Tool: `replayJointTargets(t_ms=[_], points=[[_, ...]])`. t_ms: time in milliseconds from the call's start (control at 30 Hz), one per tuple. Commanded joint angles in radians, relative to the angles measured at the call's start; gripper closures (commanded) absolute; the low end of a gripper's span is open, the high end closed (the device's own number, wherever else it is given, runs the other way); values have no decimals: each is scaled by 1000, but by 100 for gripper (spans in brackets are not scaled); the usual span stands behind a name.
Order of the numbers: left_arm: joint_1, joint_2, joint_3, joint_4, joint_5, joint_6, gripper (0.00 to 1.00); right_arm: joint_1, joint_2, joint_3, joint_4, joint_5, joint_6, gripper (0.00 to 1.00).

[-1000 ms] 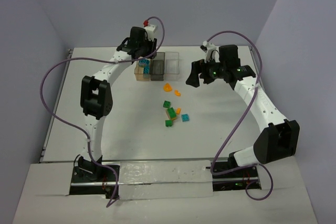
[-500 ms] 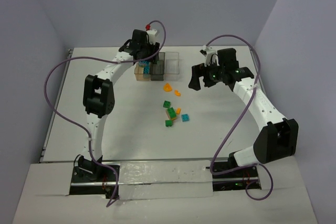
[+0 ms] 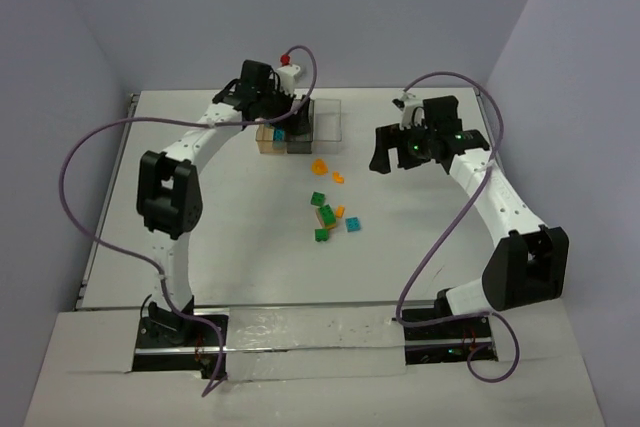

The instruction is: Sort the legos into containers by color

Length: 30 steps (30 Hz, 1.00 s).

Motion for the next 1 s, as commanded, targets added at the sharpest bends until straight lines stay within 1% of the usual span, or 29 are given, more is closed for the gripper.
replayJointTargets(t_ms=[0,33,100,167,233,300,333,367,400,467,533,633,700,967], points=[[-54,-267,-126,-75,349,244,3,-99,-35,30,0,-60,44,0],[-98,-296,-172,-136,360,305,2,-136,-36,30,-1,-80,49,0],[-151,-333,-226,-212,357,377,2,-183,-35,29,0,-93,73,0],[-228,-390,-307,-206,309,383,2,-242,-35,26,8,-115,101,0],[-311,-404,-378,-179,223,379,2,-298,-37,25,12,-128,119,0],[-386,-387,-400,-168,112,363,2,-338,-40,29,13,-149,132,0],[-404,-358,-392,-177,85,349,2,-366,-41,33,12,-176,141,0],[-420,-354,-377,-178,62,335,2,-368,-43,33,10,-177,146,0],[-441,-310,-344,-182,30,309,3,-392,-50,42,6,-192,149,0],[-464,-244,-301,-199,2,300,3,-413,-60,50,0,-207,151,0],[-494,-192,-236,-208,-41,289,3,-423,-79,54,-2,-207,150,0],[-534,-111,-177,-230,-105,292,2,-426,-101,44,6,-215,145,0],[-546,-55,-109,-256,-121,293,2,-426,-106,34,8,-227,147,0],[-554,125,40,-306,-196,283,5,-431,-113,39,4,-248,148,0]])
